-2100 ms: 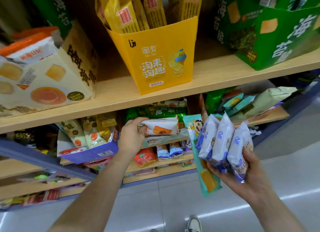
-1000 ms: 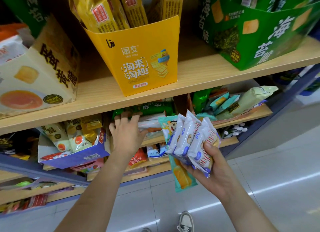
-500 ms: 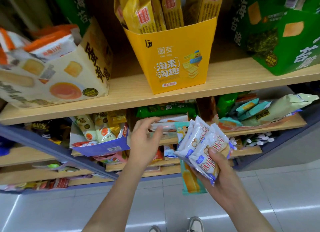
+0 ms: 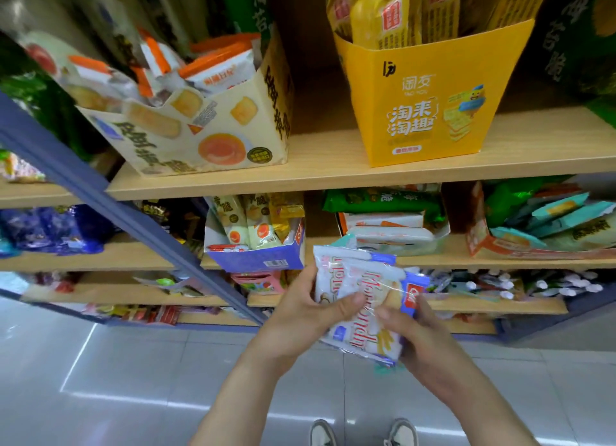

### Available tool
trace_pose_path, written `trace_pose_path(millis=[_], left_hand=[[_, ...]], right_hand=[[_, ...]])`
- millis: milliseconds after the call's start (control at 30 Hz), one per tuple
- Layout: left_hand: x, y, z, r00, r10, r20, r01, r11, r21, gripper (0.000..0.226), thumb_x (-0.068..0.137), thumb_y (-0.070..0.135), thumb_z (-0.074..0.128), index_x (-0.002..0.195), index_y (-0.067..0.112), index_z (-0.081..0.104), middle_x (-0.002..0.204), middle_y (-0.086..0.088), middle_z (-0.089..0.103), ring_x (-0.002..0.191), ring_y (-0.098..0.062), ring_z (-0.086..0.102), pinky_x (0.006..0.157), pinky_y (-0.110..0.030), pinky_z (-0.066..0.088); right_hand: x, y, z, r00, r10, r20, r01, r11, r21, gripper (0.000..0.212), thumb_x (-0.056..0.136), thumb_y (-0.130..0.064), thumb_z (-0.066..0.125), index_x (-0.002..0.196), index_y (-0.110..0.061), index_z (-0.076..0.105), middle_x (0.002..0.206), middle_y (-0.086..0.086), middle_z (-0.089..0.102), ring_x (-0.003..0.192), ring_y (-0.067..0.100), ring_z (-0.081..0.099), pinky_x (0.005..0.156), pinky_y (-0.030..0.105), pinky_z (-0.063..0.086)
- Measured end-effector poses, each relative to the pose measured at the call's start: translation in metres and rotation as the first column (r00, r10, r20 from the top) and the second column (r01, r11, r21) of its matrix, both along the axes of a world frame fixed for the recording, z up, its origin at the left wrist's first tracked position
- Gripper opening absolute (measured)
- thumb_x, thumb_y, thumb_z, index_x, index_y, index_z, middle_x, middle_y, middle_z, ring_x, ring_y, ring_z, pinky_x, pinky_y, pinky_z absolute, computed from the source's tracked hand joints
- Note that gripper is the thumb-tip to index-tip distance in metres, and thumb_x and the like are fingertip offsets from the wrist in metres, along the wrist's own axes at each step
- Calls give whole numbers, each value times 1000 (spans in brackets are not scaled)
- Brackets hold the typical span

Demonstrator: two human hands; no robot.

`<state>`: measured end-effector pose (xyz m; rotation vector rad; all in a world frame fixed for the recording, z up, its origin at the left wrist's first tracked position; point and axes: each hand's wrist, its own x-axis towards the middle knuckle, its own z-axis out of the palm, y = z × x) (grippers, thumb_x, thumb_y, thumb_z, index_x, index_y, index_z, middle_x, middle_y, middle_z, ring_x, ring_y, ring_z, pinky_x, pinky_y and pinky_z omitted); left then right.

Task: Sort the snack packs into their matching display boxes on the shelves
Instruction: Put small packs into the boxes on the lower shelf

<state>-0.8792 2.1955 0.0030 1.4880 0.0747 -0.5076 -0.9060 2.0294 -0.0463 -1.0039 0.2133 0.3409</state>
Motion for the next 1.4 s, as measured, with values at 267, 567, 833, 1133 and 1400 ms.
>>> trace_pose_path(millis=[267, 567, 833, 1133, 1400], left_hand=[[-12, 23, -3, 946, 301, -121, -321, 925, -206, 48, 72, 22, 67, 119, 12, 62, 106, -13, 74, 87, -25, 73, 70, -37, 61], [-19, 43, -2, 894, 416, -169, -447, 859, -250, 49, 74, 37, 62, 118, 16, 63, 112, -12, 73, 94, -26, 72, 77, -40, 58], [-28, 78, -3, 870, 492, -14, -491, 865, -103, 57, 75, 35, 62, 129, 21, 55, 111, -6, 73, 97, -24, 72, 71, -32, 58], [-5, 129, -14, 962, 268, 55, -268, 963, -12, 27, 101, 21, 48, 127, 26, 52, 102, 17, 73, 94, -2, 69, 69, -13, 51], [53, 193, -30, 998, 67, 2, -67, 998, 10, 66, 65, 11, 89, 122, 14, 57, 108, -6, 74, 99, -21, 70, 82, -32, 58]], right_hand=[[8, 13, 17, 993, 117, -24, -115, 989, 97, 41, 97, -50, 39, 133, -37, 56, 127, 5, 68, 115, 30, 65, 92, 47, 56], [7, 22, 17, 984, -7, 178, 65, 945, -322, 52, 100, -5, 53, 123, -51, 53, 123, -30, 55, 94, 19, 72, 64, 46, 62], [15, 49, 27, 995, -8, 95, 38, 945, -324, 20, 98, -23, 58, 101, -26, 78, 124, -3, 63, 111, 13, 64, 86, 35, 60], [30, 140, 25, 997, 49, -61, -56, 991, -118, 71, 51, -42, 79, 119, -27, 66, 108, 1, 76, 98, 19, 73, 86, 39, 56], [42, 197, -1, 956, -287, 56, 289, 904, -314, 16, 87, -20, 68, 98, -30, 76, 103, -9, 75, 91, 5, 71, 67, 22, 57]])
